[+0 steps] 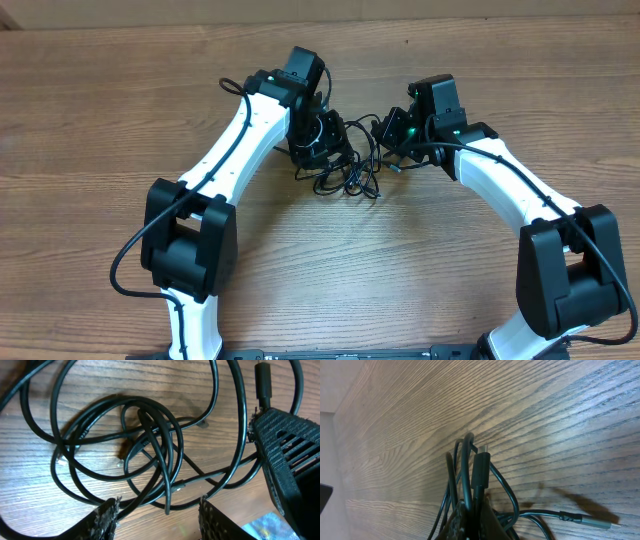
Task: Untangle cables
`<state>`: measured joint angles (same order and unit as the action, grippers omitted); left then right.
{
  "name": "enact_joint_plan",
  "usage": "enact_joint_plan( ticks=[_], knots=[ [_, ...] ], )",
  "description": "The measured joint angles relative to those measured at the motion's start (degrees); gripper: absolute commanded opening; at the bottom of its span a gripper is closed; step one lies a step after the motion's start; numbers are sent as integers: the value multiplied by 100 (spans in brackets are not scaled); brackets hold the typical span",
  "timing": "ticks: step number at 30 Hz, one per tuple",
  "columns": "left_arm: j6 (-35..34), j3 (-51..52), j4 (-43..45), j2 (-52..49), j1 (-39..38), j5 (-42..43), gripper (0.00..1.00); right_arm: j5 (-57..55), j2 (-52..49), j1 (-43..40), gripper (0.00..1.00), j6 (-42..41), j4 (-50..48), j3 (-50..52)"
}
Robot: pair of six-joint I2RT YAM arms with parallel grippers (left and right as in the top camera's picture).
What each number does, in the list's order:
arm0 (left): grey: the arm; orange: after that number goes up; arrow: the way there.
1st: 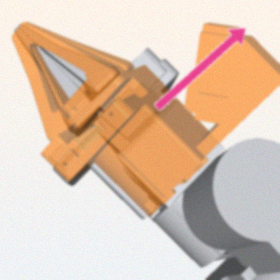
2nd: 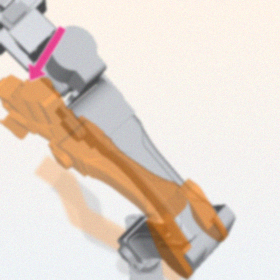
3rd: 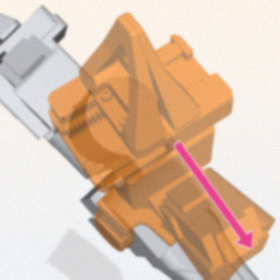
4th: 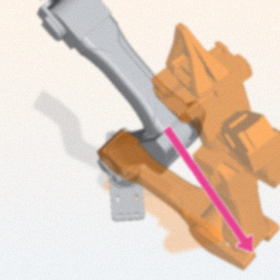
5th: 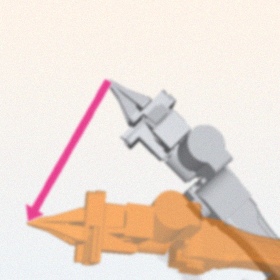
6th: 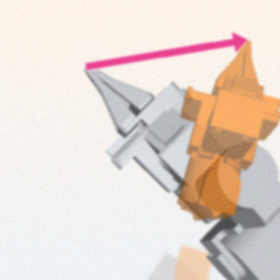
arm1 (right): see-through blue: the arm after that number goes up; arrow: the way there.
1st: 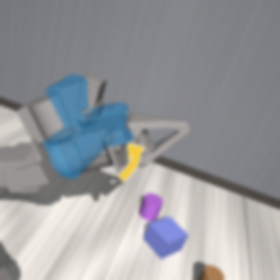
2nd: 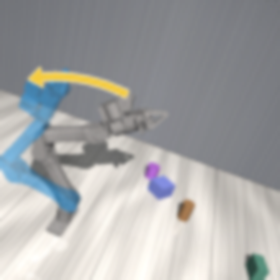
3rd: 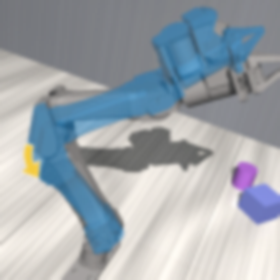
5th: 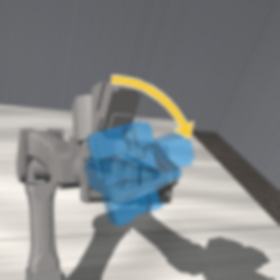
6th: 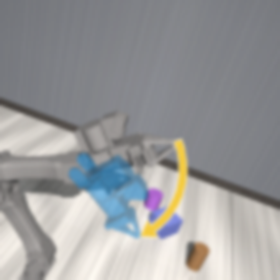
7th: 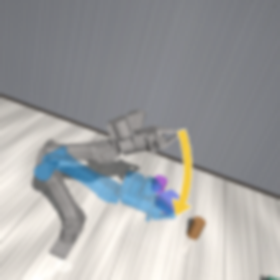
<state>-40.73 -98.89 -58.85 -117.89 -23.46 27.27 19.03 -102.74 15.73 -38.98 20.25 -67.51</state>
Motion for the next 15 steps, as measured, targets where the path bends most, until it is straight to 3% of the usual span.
enact_joint_plan(
  ticks=[10,15],
  knots=[
    [-737,0,219,-15,-76,-352,44,-2,0,0,4,-2,0,0],
    [-911,-2,299,-289,-188,-345,33,0,0,0,4,2,4,0]
  ],
)
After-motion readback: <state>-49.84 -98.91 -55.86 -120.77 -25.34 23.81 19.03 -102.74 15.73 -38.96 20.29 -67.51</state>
